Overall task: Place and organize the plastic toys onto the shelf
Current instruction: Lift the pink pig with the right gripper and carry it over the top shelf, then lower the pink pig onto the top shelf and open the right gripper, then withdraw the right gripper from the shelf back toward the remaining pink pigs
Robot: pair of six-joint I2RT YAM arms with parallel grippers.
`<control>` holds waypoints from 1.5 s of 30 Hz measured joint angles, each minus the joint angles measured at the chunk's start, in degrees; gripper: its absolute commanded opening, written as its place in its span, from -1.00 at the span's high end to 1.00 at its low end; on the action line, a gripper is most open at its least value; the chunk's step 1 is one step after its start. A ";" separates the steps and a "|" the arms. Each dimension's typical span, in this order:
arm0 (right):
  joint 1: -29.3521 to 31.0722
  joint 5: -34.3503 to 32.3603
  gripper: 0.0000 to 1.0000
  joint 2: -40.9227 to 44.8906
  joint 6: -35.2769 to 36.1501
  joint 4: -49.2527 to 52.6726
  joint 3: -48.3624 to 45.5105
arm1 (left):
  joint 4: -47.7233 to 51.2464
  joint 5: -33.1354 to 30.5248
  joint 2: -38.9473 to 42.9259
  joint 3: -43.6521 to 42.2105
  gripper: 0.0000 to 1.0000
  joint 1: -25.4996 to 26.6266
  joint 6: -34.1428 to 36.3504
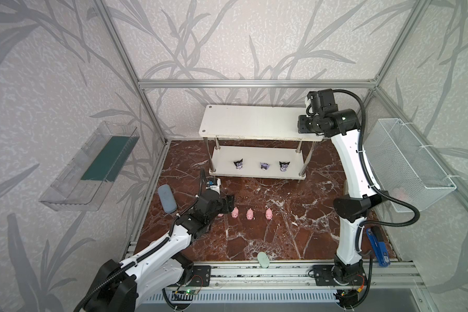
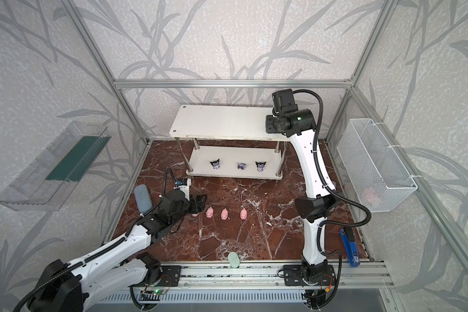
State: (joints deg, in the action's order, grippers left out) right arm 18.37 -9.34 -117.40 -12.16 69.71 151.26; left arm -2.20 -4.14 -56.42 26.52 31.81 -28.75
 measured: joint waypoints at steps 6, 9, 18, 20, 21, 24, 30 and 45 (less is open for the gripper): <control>0.00 0.42 -0.13 0.00 0.17 -0.37 0.11 | 0.02 0.00 0.00 0.00 -0.52 0.00 -0.35; 0.00 0.42 -0.18 0.24 0.52 -1.33 0.22 | 0.02 -0.02 0.00 0.00 -0.52 0.00 -0.46; 0.57 0.85 -0.23 11.56 3.78 -9.57 -8.74 | 0.13 -0.04 0.09 0.00 -0.52 0.00 -0.85; 1.55 0.42 -0.24 19.30 5.25 -13.92 -17.51 | 0.24 -0.09 0.15 0.00 -0.52 0.00 -0.85; 2.36 0.09 -0.23 22.75 5.92 -15.63 -21.40 | 0.33 -0.15 0.15 0.02 -0.52 0.00 -0.85; 7.30 -0.98 -0.23 36.94 8.13 -22.82 -38.07 | 0.90 -0.46 0.39 0.37 -0.52 0.00 -0.83; 20.68 -3.85 -0.20 59.32 8.66 -31.89 -67.78 | 1.42 -1.90 1.22 0.74 -0.52 -0.11 -0.83; 42.18 -14.60 -0.55 63.25 -12.96 -44.35 -109.22 | 2.69 -7.13 1.25 2.71 -0.52 -0.33 -1.46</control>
State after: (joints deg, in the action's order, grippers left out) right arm 60.55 -23.94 -54.15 -25.12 25.36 42.04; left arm 0.49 -11.27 -55.18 29.23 31.48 -30.22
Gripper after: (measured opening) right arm 0.774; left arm 0.762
